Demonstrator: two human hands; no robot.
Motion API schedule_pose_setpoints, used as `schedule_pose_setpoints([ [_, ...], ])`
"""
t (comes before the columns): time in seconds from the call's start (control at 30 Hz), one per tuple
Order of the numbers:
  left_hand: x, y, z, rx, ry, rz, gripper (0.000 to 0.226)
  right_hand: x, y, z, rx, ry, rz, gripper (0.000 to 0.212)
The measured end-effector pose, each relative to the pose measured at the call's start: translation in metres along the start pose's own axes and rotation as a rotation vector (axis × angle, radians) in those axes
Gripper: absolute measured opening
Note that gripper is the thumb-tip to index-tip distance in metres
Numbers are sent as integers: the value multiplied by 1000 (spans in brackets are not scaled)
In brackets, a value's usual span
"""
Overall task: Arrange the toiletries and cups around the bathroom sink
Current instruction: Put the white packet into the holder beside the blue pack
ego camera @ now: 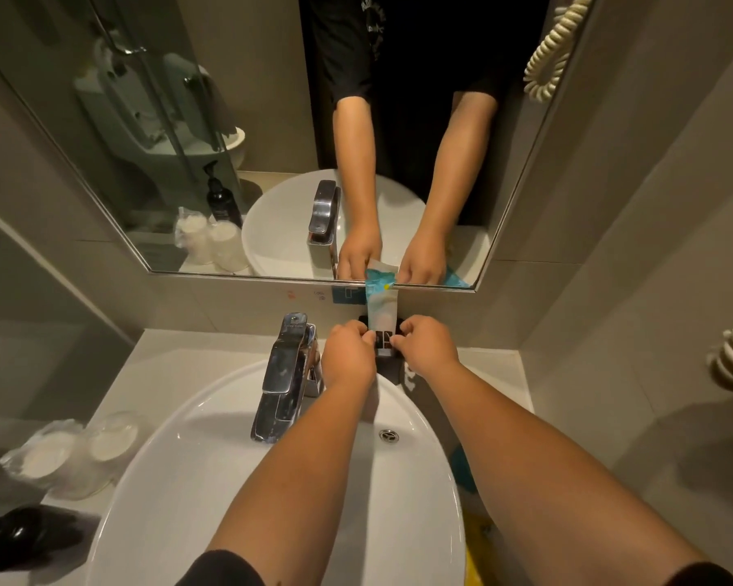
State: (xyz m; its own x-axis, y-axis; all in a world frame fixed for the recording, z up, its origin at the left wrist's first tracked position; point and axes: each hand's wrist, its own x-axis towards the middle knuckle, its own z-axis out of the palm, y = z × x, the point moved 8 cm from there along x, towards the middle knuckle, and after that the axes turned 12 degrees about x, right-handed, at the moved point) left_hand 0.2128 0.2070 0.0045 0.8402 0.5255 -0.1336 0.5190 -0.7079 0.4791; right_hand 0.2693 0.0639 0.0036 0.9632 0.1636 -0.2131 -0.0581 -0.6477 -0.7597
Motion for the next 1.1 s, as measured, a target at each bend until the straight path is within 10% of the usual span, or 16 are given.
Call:
schedule_pose_setpoints([
  [0.43,-78,12,-13,429,115,561,26,-92,9,-66,-532,132,-208,35],
  [0.7,-112,-5,42,581,-32,953,46,-184,108,-51,-459,205,38,31],
  [1.1,-82,-21,41,481,160,777,27,-246,190,-8,-316,185,378,44],
])
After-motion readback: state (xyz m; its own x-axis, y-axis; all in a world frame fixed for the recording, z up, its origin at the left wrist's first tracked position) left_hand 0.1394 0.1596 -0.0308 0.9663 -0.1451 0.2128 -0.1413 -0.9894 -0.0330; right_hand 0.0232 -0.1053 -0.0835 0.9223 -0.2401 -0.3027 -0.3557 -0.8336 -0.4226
